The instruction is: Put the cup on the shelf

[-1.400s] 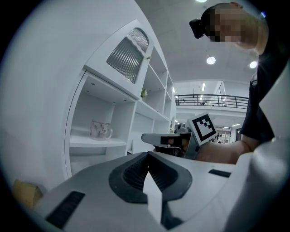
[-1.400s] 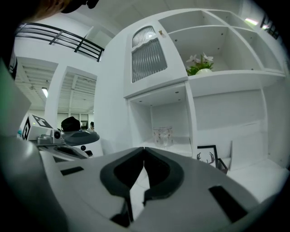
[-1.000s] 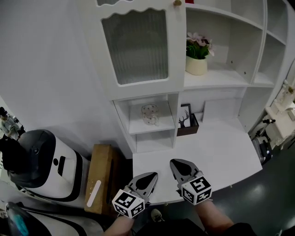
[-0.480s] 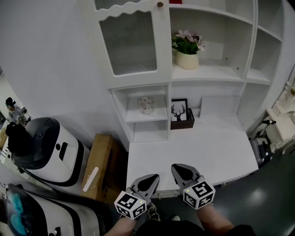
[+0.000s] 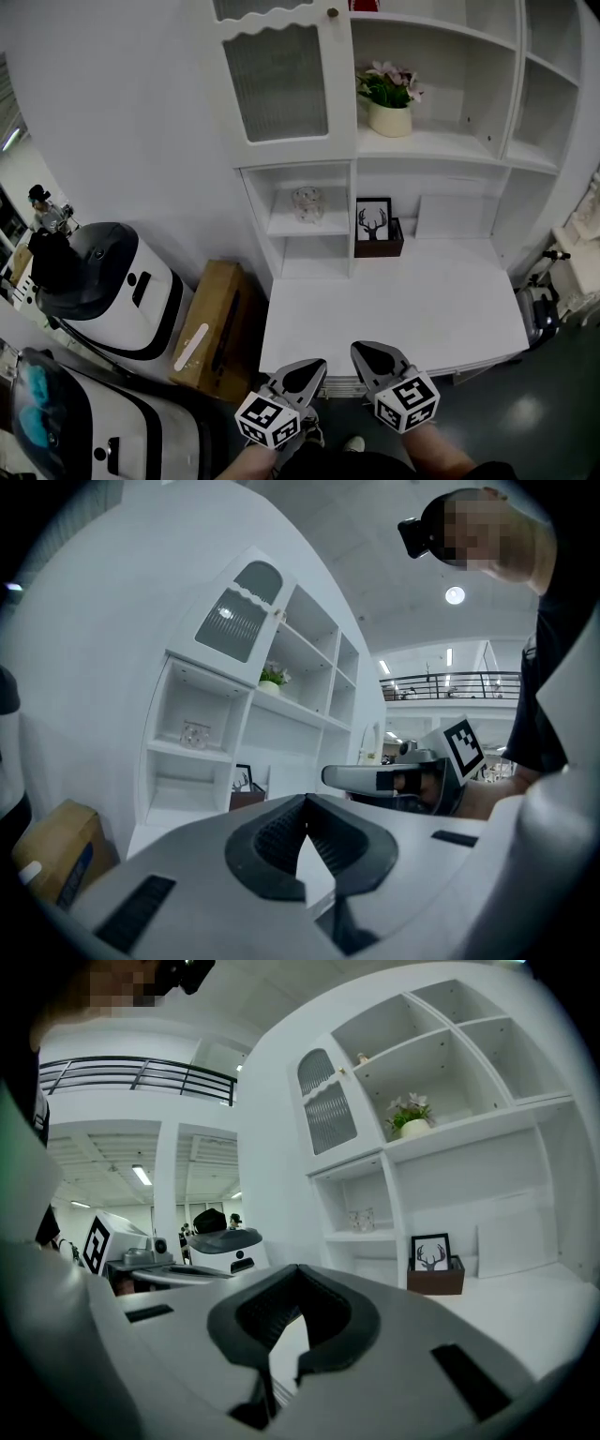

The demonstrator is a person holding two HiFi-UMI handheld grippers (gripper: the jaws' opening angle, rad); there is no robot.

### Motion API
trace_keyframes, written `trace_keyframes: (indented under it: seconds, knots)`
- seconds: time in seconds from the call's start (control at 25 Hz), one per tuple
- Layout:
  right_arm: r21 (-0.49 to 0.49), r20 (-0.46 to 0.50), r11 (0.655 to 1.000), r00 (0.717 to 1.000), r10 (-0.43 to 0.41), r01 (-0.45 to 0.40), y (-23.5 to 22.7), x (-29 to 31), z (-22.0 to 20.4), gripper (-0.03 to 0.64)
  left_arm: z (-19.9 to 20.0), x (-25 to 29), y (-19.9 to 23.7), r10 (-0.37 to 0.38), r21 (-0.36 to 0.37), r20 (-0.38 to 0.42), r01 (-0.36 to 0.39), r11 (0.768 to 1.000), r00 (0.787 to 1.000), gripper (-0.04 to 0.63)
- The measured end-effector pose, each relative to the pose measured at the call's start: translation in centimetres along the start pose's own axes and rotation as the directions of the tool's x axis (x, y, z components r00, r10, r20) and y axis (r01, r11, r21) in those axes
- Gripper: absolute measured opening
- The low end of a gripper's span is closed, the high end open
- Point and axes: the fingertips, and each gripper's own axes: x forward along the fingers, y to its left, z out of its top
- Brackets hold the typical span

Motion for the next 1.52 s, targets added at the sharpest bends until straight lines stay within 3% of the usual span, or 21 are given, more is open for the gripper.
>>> trace_keyframes:
  seconds: [0.84,1.52]
  knots:
    - [-0.021,-0.006,1.0,1.0,-0.012,0.012,1.0,-3.2,-1.2,0.003,-1.0,0.3,-2.8,-0.043,0.009,-0.009,0.043,0.999,0.999,0.005]
    - [-0.018,-0.011,1.0,1.0,-0.004,0.004,1.3,-2.7,-1.3,0.003,-0.9,0.1,-2.4,-0.034,0.013,-0.012,0.034,0.999,0.999,0.005]
